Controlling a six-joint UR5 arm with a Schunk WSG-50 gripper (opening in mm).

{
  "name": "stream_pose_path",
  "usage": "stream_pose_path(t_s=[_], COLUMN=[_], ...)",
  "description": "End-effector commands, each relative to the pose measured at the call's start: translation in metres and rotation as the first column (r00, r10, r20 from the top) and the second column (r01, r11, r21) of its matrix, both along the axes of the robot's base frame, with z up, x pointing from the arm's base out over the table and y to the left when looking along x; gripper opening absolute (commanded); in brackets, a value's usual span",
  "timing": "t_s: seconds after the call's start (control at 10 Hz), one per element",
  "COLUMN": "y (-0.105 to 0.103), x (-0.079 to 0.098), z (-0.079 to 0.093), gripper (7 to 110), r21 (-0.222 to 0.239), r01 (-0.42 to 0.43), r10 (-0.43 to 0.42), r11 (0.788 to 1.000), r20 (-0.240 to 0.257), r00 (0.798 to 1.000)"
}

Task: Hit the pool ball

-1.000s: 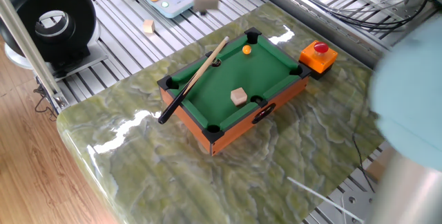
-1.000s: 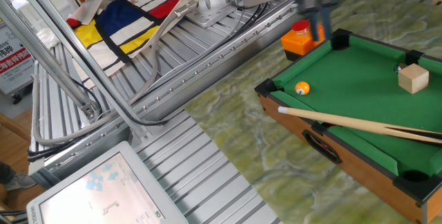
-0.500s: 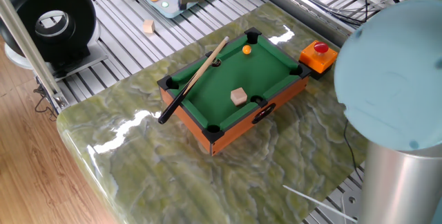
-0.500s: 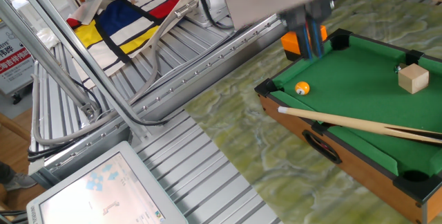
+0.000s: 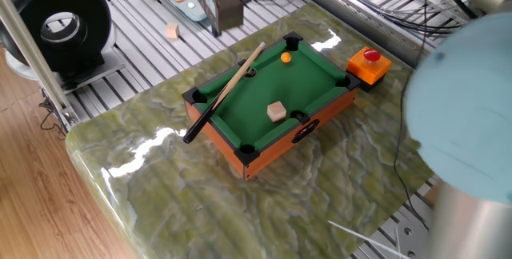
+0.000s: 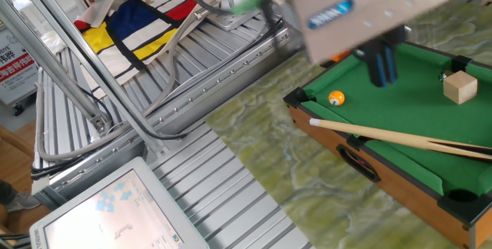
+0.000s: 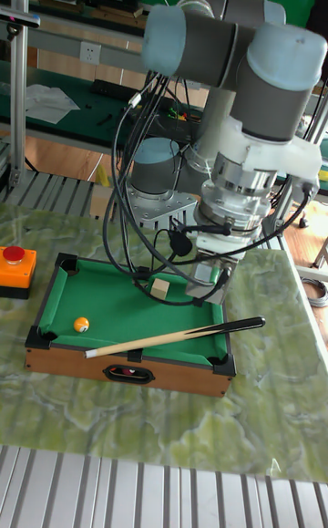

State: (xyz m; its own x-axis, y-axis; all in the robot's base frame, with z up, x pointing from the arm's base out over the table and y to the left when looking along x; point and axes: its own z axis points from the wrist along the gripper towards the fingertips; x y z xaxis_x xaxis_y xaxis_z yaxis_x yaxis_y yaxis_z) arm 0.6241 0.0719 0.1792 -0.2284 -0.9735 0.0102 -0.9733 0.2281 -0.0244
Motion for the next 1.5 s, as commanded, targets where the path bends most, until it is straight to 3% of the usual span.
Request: stream_pose_path(t_s=[0.0,0.2,0.4,0.5,0.6,0.7,0.8,0.9,1.0,1.1,1.2,1.4], y=[0.006,0.014,0.019,0.020,0.015,-0.006,-0.017,-0.017,-0.005,0.018,0.033,0.039], x=[-0.018,-0.021,-0.019,-0.010,-0.017,-0.019,-0.019,-0.018,-0.018,-0.024,-0.024,-0.019], z=[-0.014,-0.017,-0.014,-0.009,0.002,0.003,0.004,0.004,0.003,0.001,0.002,0.002], gripper=[7,7,7,7,7,7,7,7,7,7,7,7], r21=[-0.011,0.013,0.025,0.031,0.007,-0.073,-0.113,-0.112,-0.066,0.019,0.076,0.101], r01=[-0.039,-0.068,-0.035,0.007,0.075,0.161,0.230,0.241,0.219,0.118,0.096,0.092], r10=[0.039,0.069,0.035,-0.008,-0.075,-0.160,-0.227,-0.238,-0.218,-0.118,-0.094,-0.092], r11=[0.999,0.998,0.999,0.999,0.997,0.984,0.967,0.964,0.973,0.993,0.992,0.991], r20=[-0.020,-0.015,-0.004,0.030,0.014,0.019,0.037,0.042,0.028,-0.016,-0.022,-0.004], r00=[0.999,0.998,0.999,1.000,0.997,0.987,0.973,0.970,0.976,0.993,0.995,0.996])
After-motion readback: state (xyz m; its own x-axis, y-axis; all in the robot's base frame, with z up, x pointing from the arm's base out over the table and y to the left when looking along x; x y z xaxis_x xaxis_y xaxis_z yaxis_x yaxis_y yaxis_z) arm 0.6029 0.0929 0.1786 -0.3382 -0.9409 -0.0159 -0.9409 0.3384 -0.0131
